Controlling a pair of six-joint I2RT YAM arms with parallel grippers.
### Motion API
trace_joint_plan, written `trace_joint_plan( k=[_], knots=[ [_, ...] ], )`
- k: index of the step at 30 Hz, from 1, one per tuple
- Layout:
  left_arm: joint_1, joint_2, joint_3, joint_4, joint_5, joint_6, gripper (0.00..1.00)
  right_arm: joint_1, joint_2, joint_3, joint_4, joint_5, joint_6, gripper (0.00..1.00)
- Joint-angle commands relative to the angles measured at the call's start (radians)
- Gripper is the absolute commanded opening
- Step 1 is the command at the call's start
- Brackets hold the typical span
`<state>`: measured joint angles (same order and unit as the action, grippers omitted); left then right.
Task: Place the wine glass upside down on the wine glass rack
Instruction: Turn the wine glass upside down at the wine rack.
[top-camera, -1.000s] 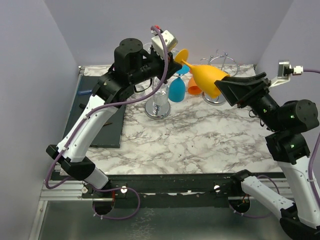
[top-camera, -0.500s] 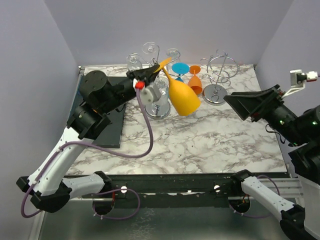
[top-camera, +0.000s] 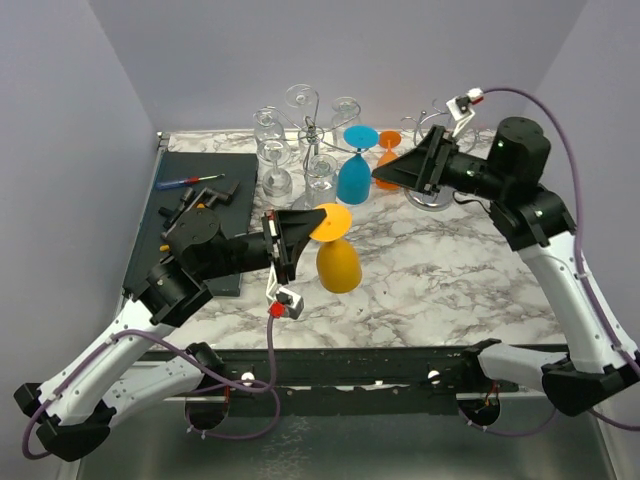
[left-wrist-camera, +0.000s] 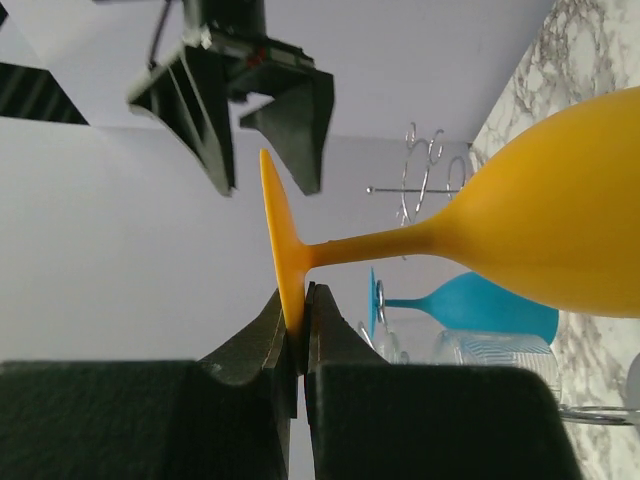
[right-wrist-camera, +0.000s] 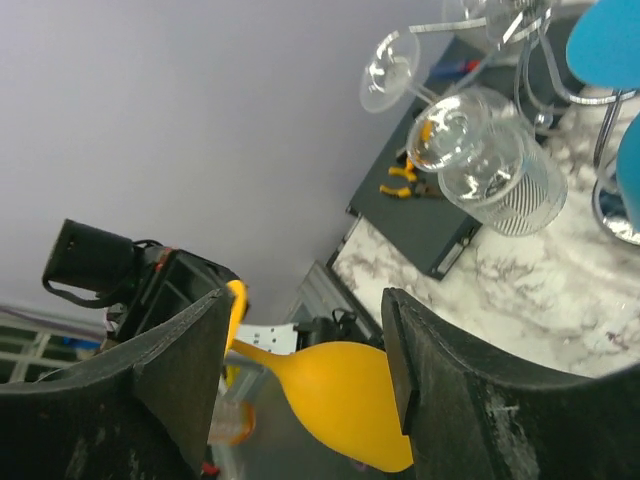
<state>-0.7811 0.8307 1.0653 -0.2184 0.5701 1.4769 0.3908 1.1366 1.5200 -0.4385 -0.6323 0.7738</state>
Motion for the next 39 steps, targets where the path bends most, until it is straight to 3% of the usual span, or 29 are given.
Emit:
trace_joint_plan(
  k=[1,13,27,36,39],
  knots=[
    [-0.006,-0.038,-0.045,0.018,0.076,0.196,0.00,-0.003,0.022,-0.033,0.101,-0.221,0.080,0.67],
    [-0.007,0.026,-0.055,0.007,0.052,0.317,0.00,-0.003,0.047,-0.122,0.129,-0.321,0.117,0.63],
    [-0.022,0.097,-0.006,0.015,-0.011,0.340,0.00,0.004,0.072,-0.199,0.169,-0.363,0.142,0.57],
    [-0.026,0.129,0.010,0.040,-0.046,0.340,0.00,0.036,0.109,-0.200,0.212,-0.373,0.168,0.48],
    [-0.028,0.144,0.016,0.048,-0.060,0.342,0.00,0.052,0.118,-0.207,0.239,-0.375,0.183,0.41]
  ],
)
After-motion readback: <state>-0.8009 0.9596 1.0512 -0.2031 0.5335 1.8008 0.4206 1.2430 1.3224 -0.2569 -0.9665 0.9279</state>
